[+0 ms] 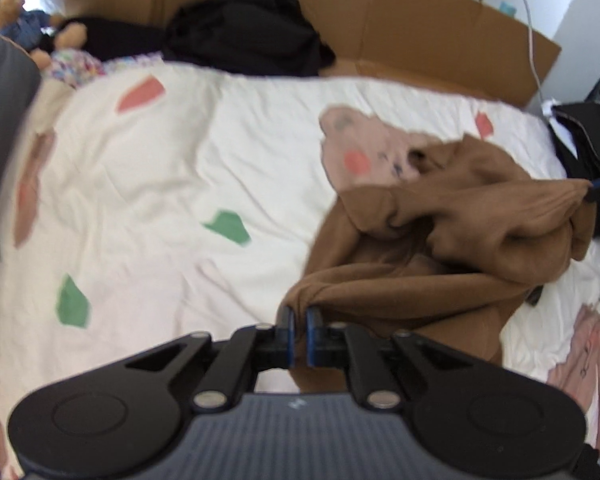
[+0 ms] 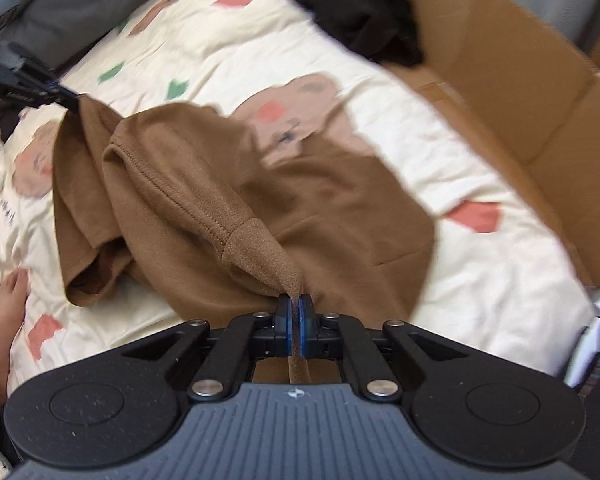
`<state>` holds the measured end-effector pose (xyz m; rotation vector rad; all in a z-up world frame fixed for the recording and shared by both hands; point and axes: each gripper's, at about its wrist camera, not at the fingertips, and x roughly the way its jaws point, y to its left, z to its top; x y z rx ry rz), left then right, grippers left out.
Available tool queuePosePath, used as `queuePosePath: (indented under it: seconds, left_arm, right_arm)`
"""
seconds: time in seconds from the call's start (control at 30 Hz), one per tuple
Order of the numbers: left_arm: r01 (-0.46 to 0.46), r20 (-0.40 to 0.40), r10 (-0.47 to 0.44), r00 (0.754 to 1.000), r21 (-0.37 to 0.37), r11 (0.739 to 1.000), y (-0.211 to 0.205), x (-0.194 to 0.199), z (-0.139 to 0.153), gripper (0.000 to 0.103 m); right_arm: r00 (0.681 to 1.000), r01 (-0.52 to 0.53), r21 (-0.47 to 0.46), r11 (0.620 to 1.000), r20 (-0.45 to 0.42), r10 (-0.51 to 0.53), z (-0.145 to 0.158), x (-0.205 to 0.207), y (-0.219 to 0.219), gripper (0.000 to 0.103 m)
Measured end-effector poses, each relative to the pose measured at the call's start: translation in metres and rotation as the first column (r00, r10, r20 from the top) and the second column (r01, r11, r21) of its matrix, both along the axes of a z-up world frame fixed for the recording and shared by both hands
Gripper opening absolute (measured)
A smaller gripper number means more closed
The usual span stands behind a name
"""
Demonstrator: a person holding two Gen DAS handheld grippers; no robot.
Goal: Fold clothes
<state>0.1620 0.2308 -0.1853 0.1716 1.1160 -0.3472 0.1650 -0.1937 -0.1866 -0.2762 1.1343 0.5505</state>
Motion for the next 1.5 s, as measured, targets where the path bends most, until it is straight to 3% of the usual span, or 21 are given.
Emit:
queuePosePath:
  seconds: [0.23, 0.4, 0.73, 1.1, 1.17, 1.3, 1.5]
  left_arm:
    - [-0.009, 0.1, 0.008, 0.995, 0.013, 1.0, -0.012, 0.015, 0.051, 0.006]
    - [0.011, 0.14, -0.016, 0.99, 0.036, 0.999, -0.018, 0.017, 0.067, 0.006]
    - [0.084, 0.07, -0.094, 0.993, 0.128, 0.988, -0.03, 0.011, 0.023, 0.006]
    - [0.045, 0.0, -0.045, 0.999, 0.121, 0.992, -0.003, 0.018, -0.031, 0.006]
    - [0.042, -0.003, -0.042, 0.999, 0.107, 0.993, 0.0, 0.018, -0.036, 0.006]
    - [0.022, 0.001, -0.022, 1.0, 0.064, 0.998, 0.006, 0.018, -0.039, 0.006]
    - [0.014, 0.038, -0.014, 0.999, -0.003, 1.0, 0.009, 0.02, -0.039, 0.007]
  right_arm:
    - [0.994, 0.099, -0.011, 0.995, 0.055, -0.098, 0.044, -0.002, -0.056, 0.003]
    - [0.988, 0.147, -0.039, 0.988, 0.047, -0.145, 0.047, -0.024, -0.091, 0.002]
    - [0.964, 0.266, -0.031, 0.964, -0.008, -0.266, 0.002, -0.049, -0.146, 0.0]
    - [0.981, 0.191, 0.089, 0.978, -0.038, -0.188, -0.024, -0.016, -0.111, 0.006]
    - [0.985, 0.168, 0.097, 0.981, -0.05, -0.164, -0.03, -0.008, -0.102, 0.009]
    - [0.984, 0.174, 0.108, 0.979, -0.061, -0.169, -0.044, 0.001, -0.092, 0.043]
    - [0.971, 0.228, 0.158, 0.961, -0.103, -0.214, -0.066, 0.0, -0.097, 0.044]
